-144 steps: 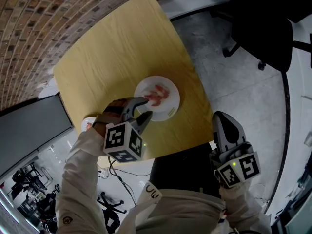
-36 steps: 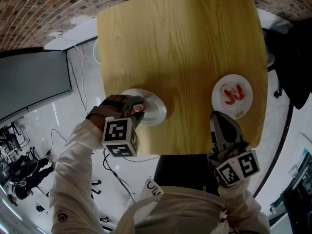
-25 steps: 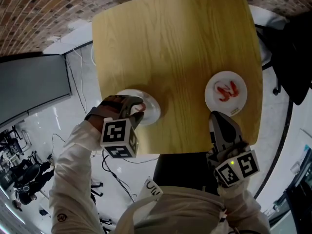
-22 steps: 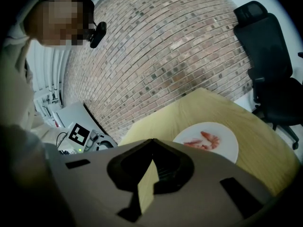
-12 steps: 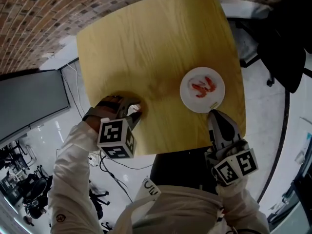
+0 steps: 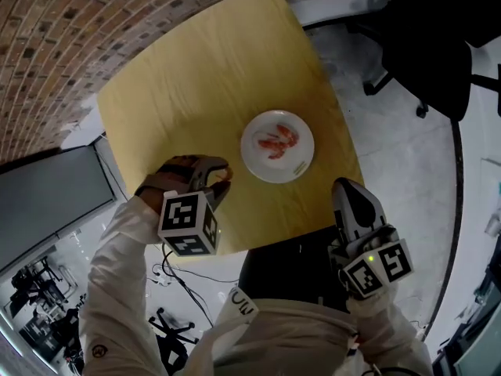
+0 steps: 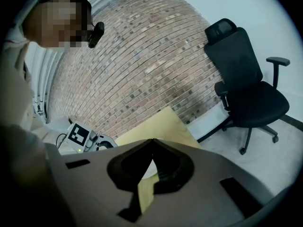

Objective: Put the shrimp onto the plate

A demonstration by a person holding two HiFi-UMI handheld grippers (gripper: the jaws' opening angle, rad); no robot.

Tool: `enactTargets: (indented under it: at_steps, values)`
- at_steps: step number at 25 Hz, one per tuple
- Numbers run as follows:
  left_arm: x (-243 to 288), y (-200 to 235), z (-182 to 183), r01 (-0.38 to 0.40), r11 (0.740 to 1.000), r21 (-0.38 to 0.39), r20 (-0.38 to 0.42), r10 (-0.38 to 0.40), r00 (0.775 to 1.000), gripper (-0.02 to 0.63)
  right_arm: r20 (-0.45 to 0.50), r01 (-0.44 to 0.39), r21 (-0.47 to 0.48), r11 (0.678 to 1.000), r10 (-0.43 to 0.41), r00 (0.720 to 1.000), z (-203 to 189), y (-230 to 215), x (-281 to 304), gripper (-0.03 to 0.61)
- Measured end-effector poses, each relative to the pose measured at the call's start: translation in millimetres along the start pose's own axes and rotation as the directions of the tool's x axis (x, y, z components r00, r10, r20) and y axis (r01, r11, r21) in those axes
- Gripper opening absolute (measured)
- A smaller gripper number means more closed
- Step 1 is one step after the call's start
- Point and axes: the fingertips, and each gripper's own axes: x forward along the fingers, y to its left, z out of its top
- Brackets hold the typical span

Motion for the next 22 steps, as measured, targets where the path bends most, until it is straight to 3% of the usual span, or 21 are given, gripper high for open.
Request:
enactTargets:
  at_steps: [10,22]
  values:
    - [21.9,19.4,58.7,0.021,0.998,0.067,0.003,-0.021,1.0,0.161,0.03,0.064,0.046,0.997,-0.066,0.997,13.9,-54.5,-34.5,0.025]
    - [37.7,24.7,74.5,0.049,0.997,0.063,-0.001,-0.049,0.999,0.16,0.027,0.076,0.066,0.995,-0.078,0.997,17.4,-78.2,-40.2,0.025]
